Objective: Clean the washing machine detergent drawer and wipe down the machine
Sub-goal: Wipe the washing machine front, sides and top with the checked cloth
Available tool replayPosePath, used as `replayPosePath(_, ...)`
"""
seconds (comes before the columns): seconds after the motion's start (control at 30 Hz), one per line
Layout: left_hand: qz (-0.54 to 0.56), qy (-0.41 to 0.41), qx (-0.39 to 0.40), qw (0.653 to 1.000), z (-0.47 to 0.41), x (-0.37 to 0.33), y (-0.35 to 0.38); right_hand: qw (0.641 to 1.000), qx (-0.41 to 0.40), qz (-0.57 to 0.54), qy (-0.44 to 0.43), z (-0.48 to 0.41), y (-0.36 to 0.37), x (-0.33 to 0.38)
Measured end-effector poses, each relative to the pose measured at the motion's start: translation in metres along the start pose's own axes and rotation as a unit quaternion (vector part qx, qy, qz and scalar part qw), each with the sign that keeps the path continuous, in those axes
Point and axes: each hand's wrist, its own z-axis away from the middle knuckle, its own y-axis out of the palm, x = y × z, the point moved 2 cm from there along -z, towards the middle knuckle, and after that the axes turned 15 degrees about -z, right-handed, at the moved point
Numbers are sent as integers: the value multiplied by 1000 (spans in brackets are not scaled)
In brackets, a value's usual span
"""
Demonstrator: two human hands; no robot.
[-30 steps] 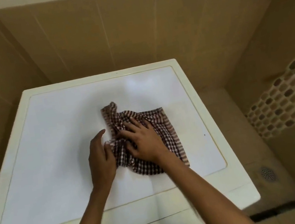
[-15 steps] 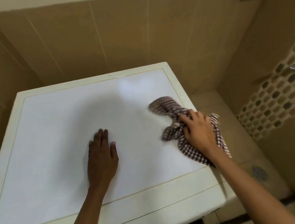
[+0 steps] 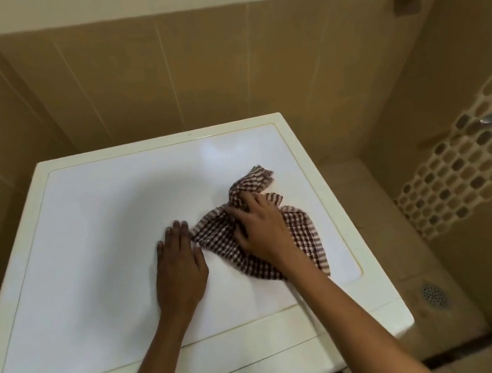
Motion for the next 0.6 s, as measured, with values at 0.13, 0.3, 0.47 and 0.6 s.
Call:
replayPosePath(0.13,-8,4,-6,1000,2,2,1,994,-77,58,47,12,-17,-45)
replayPosePath(0.3,-16,8,-3,1000,1,0,-1,953,-176,-2,247,32,-81,-122)
replayPosePath(0.47,26,7,8,1000,1,2,2,933,-316,-75,155,23,-86,-71)
replayPosePath(0.6,213,-41,-20,976,3,4,-11,980,-120,-159,-24,1,-37,13)
